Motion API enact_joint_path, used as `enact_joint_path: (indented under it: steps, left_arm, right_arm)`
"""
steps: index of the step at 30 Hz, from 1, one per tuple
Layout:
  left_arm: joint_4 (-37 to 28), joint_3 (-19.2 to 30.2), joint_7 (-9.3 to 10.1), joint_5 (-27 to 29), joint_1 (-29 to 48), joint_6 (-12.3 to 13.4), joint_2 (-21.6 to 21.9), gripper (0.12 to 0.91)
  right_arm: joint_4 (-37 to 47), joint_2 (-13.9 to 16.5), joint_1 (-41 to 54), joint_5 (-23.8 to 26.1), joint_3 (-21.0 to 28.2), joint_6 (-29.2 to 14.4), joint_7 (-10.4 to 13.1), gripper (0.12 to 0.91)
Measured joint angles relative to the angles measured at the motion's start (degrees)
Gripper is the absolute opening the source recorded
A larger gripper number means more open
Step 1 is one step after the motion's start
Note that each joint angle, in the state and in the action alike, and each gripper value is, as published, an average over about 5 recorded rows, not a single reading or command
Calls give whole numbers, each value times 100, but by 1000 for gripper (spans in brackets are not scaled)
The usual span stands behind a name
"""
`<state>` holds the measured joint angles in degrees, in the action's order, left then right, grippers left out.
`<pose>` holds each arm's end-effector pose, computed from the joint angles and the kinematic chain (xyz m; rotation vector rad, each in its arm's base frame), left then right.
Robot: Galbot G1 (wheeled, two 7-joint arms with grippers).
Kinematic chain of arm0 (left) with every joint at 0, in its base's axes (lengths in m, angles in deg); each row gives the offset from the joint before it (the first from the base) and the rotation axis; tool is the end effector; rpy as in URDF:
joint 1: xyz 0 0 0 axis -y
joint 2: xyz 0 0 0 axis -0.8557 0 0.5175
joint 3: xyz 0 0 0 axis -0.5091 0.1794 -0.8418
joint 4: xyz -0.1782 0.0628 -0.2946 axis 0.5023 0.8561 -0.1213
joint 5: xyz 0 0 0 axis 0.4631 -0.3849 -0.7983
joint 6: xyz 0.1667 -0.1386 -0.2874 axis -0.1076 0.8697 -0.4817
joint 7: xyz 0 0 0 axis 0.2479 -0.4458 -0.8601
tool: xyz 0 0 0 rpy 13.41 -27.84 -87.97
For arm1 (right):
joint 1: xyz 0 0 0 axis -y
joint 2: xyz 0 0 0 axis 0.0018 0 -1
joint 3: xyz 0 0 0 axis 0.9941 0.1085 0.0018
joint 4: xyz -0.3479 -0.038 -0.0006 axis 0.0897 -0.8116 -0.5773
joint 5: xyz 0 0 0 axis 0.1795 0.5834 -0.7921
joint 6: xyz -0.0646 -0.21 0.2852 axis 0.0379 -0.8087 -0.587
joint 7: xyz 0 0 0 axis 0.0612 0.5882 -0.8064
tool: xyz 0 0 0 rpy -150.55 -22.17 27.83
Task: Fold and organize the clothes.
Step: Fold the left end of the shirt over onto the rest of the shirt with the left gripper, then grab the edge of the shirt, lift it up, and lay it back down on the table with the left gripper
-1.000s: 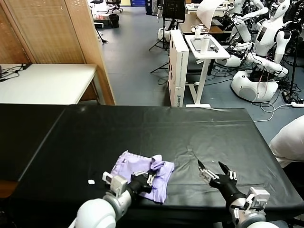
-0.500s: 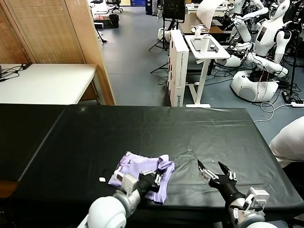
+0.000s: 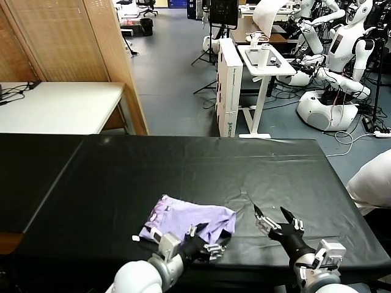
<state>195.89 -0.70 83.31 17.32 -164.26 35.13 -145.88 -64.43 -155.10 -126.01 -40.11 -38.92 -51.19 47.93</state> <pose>0.1948 -0.0731 -0.2359 -0.9918 -2.3935 0.0237 0.1477 -0.0369 -0.1855 0.1140 -2.7346 -0.3162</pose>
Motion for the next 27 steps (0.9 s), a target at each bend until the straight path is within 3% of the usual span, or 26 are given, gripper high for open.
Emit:
enact_joint_path:
  steps: [4, 10, 16, 21, 27]
  left_arm:
    - [191, -221, -45, -229, -106, 304, 87, 906]
    - [434, -792, 151, -695, -243, 816, 255, 907]
    - [287, -1484, 265, -207, -383, 828, 408, 907]
    - [-49, -2008, 7, 28, -481, 983, 444, 907]
    - [-402, -2397, -171, -326, -583, 810, 337, 907]
  right_arm:
    - [31, 38, 44, -33, 8, 0, -2, 907]
    - [95, 79, 147, -80, 67, 7, 0, 907]
    - [137, 148, 222, -196, 50, 13, 6, 907]
    - [159, 178, 261, -237, 41, 18, 8, 907]
    - [192, 209, 308, -275, 48, 27, 12, 907]
